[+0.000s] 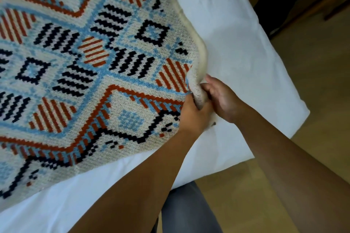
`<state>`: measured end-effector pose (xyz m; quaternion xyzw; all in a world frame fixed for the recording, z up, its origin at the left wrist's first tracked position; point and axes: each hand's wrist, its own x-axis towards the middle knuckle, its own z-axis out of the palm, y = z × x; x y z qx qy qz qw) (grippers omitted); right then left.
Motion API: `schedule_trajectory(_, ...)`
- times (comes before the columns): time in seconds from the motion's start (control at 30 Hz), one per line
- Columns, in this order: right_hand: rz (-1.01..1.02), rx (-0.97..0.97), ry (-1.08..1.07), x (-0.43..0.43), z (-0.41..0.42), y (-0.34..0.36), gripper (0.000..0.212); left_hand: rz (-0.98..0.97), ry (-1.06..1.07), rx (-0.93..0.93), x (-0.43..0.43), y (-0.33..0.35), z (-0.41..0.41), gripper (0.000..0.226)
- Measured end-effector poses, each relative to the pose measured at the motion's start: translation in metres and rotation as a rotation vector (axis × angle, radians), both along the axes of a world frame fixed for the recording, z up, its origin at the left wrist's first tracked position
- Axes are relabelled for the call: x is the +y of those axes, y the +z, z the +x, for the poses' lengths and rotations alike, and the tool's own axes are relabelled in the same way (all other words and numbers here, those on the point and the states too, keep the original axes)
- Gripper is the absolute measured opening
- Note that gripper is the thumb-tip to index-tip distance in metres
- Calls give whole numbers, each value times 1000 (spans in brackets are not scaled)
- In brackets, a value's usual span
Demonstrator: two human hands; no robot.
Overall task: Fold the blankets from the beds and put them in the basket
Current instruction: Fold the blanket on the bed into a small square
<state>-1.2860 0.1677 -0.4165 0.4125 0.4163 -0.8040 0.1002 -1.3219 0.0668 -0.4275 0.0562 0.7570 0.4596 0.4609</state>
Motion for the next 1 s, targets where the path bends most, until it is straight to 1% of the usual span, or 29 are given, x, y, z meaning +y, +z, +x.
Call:
schedule_trajectory(0.03,-3,6,55,-1,-3,-2,53,-18,88,-19,0,0,-4,22)
schedule_trajectory(0.07,46,-2,106,-2,-6,-2,55,-40,154,-26,-1,-1,-9,13)
schedule_trajectory(0.1,120,-20,143,-3,-10,-2,52,-70,188,-32,-3,-1,-15,4)
schedule_trajectory(0.17,274,-84,161,-5,-21,1,41,-116,191,-68,-11,-2,-25,20)
schedule_trajectory(0.2,370,-118,162,-5,-27,2,35,-128,190,-108,-15,-1,-30,22)
schedule_trajectory(0.27,543,-139,160,-4,-40,2,26,-137,227,-206,-21,0,-37,16)
schedule_trajectory(0.3,575,-122,148,-4,-47,2,24,-135,249,-239,-23,0,-41,12)
schedule_trajectory(0.33,581,-98,146,-4,-55,3,24,-141,240,-228,-25,0,-44,20)
schedule_trajectory(0.37,588,-81,160,-6,-62,3,24,-167,199,-176,-27,-2,-48,36)
schedule_trajectory(0.4,602,-69,184,-7,-70,4,25,-218,141,-94,-29,-4,-52,50)
schedule_trajectory(0.43,616,-62,207,-10,-76,4,25,-292,81,-4,-31,-5,-57,57)
schedule_trajectory(0.47,624,-58,224,-13,-82,5,23,-377,25,76,-34,-7,-62,57)
schedule_trajectory(0.53,644,-55,260,-19,-90,4,19,-524,-42,168,-41,-11,-74,45)
schedule_trajectory(0.6,664,-52,271,-25,-95,4,28,-579,-80,216,-51,-12,-83,32)
schedule_trajectory(0.67,671,-39,252,-32,-100,3,37,-610,-171,258,-66,-13,-89,25)
schedule_trajectory(0.7,669,-35,241,-36,-102,2,37,-632,-212,276,-75,-12,-90,23)
schedule_trajectory(0.77,654,-40,225,-45,-110,0,24,-676,-243,279,-98,-12,-92,20)
schedule_trajectory(0.83,623,-38,219,-58,-120,0,12,-716,-231,258,-125,-13,-95,20)
schedule_trajectory(0.87,612,-36,225,-67,-127,0,11,-736,-206,242,-139,-13,-96,20)
schedule_trajectory(0.93,604,-23,261,-87,-140,1,13,-720,-101,193,-166,-12,-99,20)
schedule_trajectory(1.0,598,-8,308,-111,-154,2,17,-642,54,141,-193,-8,-103,20)
